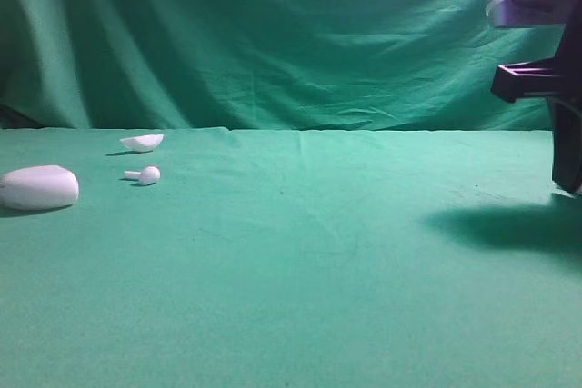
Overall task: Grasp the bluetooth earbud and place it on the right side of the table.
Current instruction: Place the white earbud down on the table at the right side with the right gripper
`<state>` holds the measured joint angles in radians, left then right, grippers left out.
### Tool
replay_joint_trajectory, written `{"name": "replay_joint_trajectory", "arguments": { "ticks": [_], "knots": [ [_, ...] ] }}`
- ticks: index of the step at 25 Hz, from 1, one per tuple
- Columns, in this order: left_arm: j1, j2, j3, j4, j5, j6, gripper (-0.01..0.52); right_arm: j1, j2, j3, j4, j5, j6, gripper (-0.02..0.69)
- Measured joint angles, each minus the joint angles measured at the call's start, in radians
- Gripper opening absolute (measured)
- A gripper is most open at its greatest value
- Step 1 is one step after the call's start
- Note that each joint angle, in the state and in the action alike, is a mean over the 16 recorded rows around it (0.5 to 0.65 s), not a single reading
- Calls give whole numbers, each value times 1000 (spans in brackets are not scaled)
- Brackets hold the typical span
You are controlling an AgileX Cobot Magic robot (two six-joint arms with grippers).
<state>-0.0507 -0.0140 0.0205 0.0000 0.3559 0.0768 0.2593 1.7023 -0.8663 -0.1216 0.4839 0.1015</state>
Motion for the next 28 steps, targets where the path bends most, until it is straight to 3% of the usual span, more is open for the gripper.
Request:
{"name": "replay_joint_trajectory", "arguments": {
  "ticks": [11, 18, 22, 28],
  "knots": [
    [0, 0, 0, 0, 0, 0, 0, 0, 17, -4, -17, -18, 0, 280],
    [0, 0, 0, 0, 0, 0, 0, 0, -22, -67, -11, 74, 0, 380],
    [0, 0, 0, 0, 0, 0, 0, 0, -100, -121, 5, 164, -1, 342],
    [0, 0, 0, 0, 0, 0, 0, 0, -307, -190, 34, 325, -7, 204]
  ]
}}
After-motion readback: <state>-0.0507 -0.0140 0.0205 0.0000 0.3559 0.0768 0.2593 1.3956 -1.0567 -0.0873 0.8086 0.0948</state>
